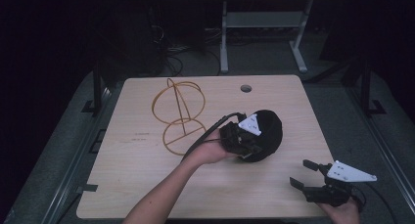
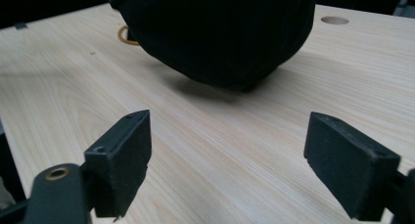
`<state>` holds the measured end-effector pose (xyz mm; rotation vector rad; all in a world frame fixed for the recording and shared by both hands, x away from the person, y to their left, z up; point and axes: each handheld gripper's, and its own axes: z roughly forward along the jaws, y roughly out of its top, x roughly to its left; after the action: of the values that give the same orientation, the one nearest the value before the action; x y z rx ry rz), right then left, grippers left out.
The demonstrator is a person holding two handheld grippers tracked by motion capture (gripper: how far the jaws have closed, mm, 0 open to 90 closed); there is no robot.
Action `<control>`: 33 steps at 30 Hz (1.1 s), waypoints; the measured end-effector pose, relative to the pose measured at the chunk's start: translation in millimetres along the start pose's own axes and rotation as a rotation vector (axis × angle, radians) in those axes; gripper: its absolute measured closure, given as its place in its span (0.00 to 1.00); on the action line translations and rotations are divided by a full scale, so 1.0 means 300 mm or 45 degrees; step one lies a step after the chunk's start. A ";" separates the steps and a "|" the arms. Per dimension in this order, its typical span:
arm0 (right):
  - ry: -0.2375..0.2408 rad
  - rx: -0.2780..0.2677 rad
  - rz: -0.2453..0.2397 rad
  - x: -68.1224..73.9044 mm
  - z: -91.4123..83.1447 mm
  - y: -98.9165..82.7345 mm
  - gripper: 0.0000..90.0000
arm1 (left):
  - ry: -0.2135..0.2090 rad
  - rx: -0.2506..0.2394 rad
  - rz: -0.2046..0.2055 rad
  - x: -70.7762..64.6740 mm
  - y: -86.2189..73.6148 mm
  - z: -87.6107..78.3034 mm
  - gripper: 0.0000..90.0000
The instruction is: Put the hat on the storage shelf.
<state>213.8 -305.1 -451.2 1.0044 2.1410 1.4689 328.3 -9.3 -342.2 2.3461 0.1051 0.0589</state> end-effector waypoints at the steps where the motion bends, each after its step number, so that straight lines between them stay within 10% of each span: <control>1: -0.001 0.024 0.011 0.004 0.005 0.008 0.16 | -0.007 -0.016 0.001 -0.001 0.010 -0.012 0.89; 33: 0.049 -0.095 0.002 -0.036 0.024 0.172 0.15 | -0.119 -0.079 0.112 -0.056 0.168 -0.094 0.89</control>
<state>244.0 -297.3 -408.1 0.9587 2.0954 1.5692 312.5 -26.1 -286.8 2.2867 -0.0455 -0.0045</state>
